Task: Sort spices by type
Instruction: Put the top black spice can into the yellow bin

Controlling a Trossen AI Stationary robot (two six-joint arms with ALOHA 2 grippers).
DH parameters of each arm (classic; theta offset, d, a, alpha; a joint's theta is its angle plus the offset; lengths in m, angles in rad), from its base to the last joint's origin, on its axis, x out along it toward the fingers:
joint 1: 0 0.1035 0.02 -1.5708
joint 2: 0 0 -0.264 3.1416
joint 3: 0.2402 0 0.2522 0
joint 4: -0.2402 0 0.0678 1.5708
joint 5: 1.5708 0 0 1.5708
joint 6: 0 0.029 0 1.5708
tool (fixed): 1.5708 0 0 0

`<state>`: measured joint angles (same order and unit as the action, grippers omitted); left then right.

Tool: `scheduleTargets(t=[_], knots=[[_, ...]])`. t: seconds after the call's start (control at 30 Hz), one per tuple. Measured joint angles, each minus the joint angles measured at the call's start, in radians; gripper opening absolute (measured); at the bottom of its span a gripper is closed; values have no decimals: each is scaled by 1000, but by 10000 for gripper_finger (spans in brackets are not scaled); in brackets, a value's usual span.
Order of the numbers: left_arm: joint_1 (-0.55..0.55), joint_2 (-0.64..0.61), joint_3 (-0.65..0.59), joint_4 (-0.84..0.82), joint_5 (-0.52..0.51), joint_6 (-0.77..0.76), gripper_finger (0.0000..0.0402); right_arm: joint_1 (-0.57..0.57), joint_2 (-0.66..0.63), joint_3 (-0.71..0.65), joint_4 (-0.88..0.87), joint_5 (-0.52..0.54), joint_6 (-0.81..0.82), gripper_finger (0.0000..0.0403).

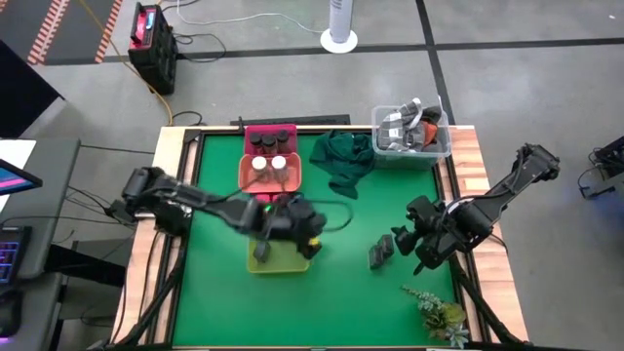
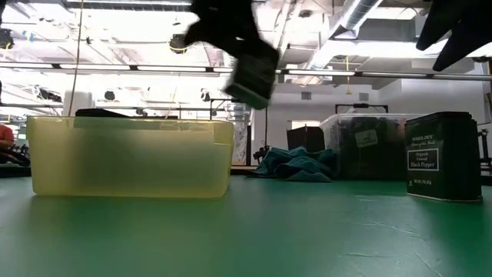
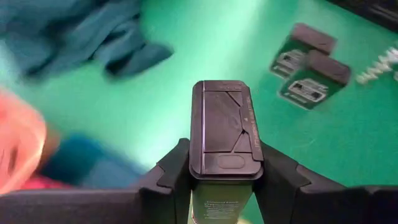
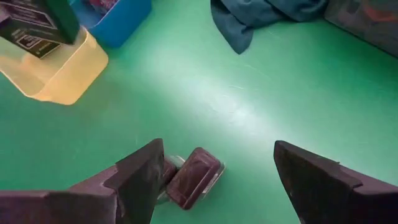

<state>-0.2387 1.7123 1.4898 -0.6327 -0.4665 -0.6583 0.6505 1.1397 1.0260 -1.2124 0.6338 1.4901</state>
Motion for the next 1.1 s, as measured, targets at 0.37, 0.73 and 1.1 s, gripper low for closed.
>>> scheduleTargets(t=[0.37, 0.73, 1.1], knots=[[-254, -16, -79, -216, -402, -673, 128, -70, 0, 0, 50, -7, -175, 327], [-306, 98, -79, -365, -392, -994, 128, -129, 0, 0, 100, -54, -289, 327], [-251, 237, -77, -318, -315, -1047, 128, -129, 0, 0, 99, -64, -295, 327]])
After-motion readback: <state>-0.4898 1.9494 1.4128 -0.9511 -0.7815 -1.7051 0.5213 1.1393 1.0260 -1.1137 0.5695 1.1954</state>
